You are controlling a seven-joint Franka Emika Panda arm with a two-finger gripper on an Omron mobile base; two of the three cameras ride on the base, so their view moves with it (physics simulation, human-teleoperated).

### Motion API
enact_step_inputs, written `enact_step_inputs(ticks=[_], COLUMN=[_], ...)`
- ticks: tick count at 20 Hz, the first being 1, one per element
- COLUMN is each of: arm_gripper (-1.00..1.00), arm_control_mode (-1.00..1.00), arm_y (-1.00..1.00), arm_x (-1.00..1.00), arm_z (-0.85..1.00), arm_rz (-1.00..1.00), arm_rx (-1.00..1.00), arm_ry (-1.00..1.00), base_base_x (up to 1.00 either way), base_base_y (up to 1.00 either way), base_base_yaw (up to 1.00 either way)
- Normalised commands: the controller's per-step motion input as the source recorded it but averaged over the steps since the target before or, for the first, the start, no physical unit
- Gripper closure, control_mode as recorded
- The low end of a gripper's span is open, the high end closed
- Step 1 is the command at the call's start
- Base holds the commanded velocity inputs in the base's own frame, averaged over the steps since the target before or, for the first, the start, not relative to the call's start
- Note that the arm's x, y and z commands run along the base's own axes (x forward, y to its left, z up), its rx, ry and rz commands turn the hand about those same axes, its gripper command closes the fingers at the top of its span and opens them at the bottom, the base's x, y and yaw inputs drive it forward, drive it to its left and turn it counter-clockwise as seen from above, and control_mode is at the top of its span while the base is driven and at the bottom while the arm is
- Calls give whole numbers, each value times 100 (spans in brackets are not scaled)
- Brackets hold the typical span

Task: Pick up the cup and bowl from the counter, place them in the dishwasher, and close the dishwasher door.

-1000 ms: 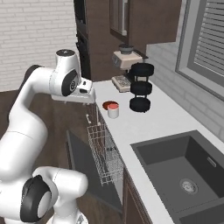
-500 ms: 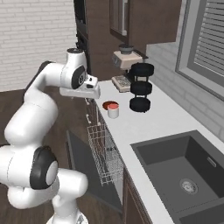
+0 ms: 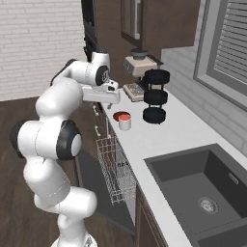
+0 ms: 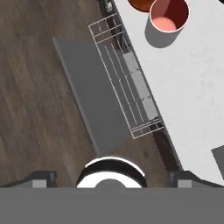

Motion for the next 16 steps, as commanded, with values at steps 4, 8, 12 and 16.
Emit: enact_step_inputs(ticks=[4, 8, 12, 16], arm_gripper=[-100, -100, -100, -100], arm_control_mode=[-100, -100, -100, -100], arm_y=[-7, 0, -1, -4], arm_x=[97, 72, 54, 54], arm_z=[-80, -65, -52, -42], arm_rz=[0, 0, 1, 1], arm_rx=[-10, -8, -1, 0], arm_ry=[-3, -11, -15, -12], base_base_x=[0, 0, 0, 0], base_base_y=[0, 0, 0, 0], base_base_yaw=[0, 0, 0, 0])
